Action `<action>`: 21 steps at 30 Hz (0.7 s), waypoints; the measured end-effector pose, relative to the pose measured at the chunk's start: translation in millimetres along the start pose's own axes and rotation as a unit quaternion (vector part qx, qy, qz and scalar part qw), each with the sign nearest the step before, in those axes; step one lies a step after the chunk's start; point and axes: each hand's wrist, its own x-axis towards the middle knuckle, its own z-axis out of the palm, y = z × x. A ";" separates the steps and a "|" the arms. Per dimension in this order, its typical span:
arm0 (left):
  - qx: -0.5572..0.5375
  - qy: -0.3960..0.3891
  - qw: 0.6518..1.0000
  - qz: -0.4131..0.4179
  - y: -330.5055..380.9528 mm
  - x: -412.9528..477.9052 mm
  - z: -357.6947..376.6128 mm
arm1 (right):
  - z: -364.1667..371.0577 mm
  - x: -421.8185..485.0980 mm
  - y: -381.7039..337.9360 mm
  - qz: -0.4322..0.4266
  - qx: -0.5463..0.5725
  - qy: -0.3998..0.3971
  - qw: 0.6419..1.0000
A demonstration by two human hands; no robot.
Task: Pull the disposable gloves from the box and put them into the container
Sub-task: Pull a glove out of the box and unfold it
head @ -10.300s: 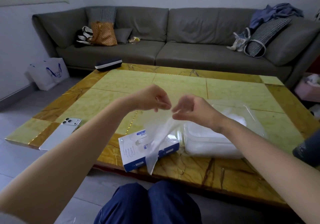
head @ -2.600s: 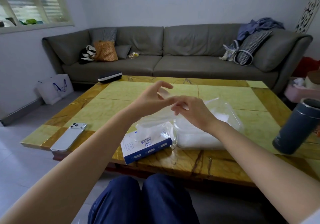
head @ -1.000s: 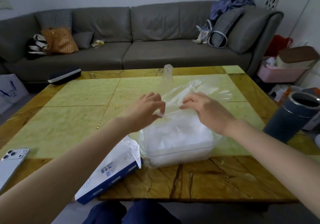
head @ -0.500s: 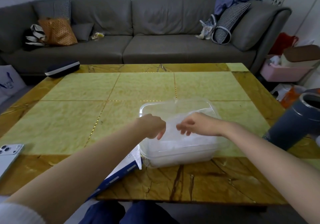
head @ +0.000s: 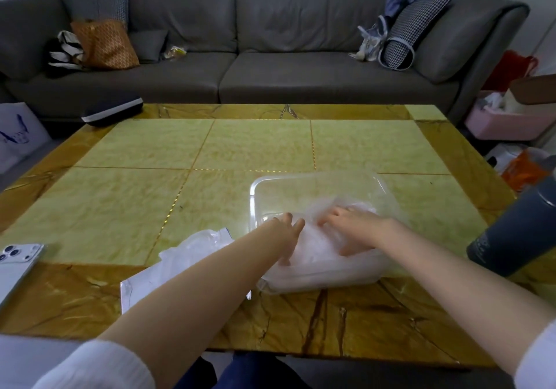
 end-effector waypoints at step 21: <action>0.039 0.055 0.997 0.049 -9.3 -42.8 -8.8 | -17.5 -38.2 -43.6 0.063 0.003 -0.061 0.996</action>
